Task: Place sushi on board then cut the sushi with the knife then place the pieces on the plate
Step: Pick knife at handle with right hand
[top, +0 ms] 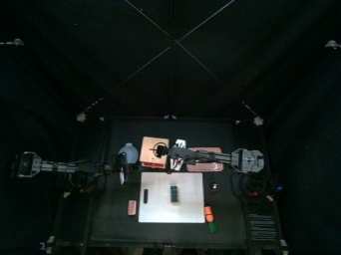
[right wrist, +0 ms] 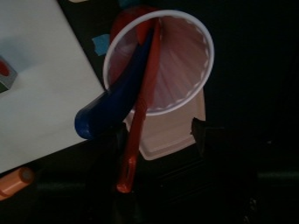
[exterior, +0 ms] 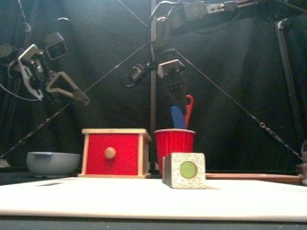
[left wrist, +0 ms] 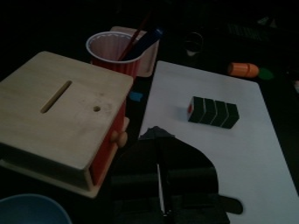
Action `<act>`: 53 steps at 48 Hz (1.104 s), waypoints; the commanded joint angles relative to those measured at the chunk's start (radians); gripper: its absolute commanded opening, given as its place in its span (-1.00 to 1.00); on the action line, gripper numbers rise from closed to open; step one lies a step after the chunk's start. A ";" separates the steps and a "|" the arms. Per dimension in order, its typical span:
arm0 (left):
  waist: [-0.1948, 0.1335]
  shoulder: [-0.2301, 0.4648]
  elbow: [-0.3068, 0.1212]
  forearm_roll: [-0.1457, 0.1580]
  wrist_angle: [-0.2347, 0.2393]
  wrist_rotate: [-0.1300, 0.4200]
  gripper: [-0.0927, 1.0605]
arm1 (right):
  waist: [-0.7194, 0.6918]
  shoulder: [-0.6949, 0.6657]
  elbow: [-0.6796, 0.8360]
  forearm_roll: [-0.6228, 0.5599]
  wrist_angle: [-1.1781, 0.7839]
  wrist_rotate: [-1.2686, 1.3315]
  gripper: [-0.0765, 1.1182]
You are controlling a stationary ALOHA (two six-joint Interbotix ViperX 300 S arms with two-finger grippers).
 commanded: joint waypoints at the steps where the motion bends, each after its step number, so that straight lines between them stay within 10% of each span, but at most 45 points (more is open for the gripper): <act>1: 0.003 0.000 -0.009 -0.002 -0.006 0.000 -0.88 | -0.014 -0.026 -0.018 0.017 0.002 -0.006 0.66; 24: 0.008 0.002 -0.006 0.000 -0.006 0.002 -0.88 | -0.037 -0.018 0.012 0.025 0.002 -0.026 0.63; 53: 0.012 0.000 -0.005 -0.002 -0.006 0.002 -0.88 | -0.072 -0.008 -0.008 0.032 -0.002 -0.032 -0.06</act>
